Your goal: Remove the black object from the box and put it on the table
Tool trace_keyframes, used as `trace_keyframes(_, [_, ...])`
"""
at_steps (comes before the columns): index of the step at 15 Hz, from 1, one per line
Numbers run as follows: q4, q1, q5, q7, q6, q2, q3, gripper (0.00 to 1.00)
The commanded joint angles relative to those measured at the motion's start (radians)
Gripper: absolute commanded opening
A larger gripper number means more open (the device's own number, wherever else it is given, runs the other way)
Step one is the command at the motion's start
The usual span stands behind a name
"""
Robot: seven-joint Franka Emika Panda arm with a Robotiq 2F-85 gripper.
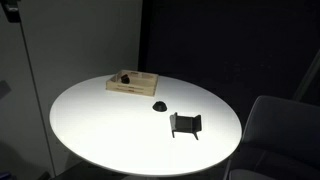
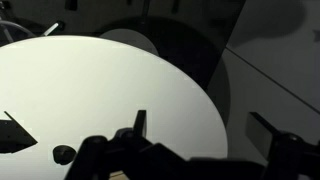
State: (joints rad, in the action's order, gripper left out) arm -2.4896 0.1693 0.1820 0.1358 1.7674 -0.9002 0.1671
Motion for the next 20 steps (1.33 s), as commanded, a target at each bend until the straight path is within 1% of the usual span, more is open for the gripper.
trace_keyframes(1, [0.005, -0.010, 0.005, -0.006, -0.004, -0.001, 0.006, 1.00])
trace_keyframes(14, [0.007, -0.011, 0.002, -0.012, -0.003, 0.005, 0.003, 1.00])
trace_keyframes(18, [0.015, -0.025, -0.018, -0.040, 0.023, 0.040, -0.011, 1.00])
trace_keyframes(20, [0.024, -0.032, -0.029, -0.078, 0.061, 0.071, -0.028, 1.00])
